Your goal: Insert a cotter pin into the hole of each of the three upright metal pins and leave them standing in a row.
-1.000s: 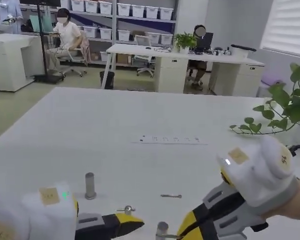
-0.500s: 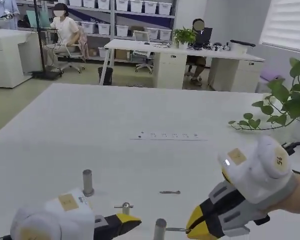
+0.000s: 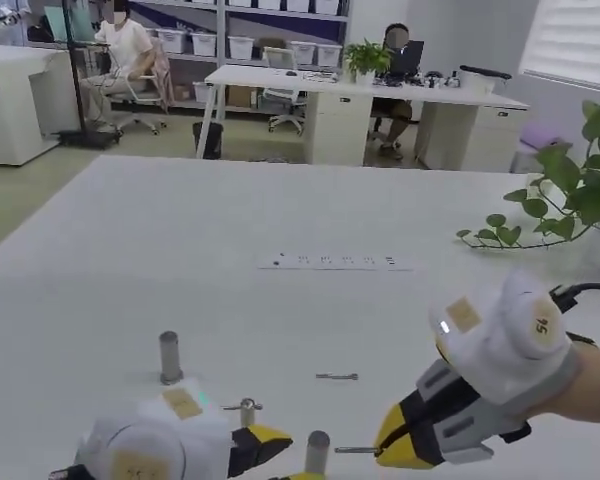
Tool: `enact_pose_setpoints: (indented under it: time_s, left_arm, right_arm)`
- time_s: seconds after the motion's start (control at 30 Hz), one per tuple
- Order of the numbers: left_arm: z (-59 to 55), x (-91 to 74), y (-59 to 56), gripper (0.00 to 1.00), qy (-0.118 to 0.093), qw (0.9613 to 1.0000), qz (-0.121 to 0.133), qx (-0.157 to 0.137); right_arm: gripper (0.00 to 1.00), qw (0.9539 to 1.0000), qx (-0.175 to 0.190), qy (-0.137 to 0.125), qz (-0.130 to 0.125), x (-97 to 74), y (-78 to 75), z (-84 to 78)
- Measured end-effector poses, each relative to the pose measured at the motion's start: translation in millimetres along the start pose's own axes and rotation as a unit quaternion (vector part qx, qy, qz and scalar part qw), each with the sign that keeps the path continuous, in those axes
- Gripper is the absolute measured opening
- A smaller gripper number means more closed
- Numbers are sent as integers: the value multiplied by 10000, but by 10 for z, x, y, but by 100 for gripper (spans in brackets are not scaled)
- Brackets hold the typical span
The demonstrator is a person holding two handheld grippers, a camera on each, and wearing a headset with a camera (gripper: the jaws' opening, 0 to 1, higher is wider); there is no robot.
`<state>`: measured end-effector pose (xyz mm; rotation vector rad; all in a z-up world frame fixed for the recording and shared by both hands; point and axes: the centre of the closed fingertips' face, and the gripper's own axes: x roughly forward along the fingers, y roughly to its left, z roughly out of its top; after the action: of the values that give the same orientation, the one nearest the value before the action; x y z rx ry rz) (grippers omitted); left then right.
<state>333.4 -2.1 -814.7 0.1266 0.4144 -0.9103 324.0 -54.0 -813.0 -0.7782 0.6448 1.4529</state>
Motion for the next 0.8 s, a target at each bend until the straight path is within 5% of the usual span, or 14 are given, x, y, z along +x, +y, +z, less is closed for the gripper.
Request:
enact_pose_setpoints:
  time_s: [0.8]
  left_arm:
    - [-94,199,32,12,175,9998,-67,-86]
  right_arm:
    - [3,9999,-70,77,-16,97,-151,-61]
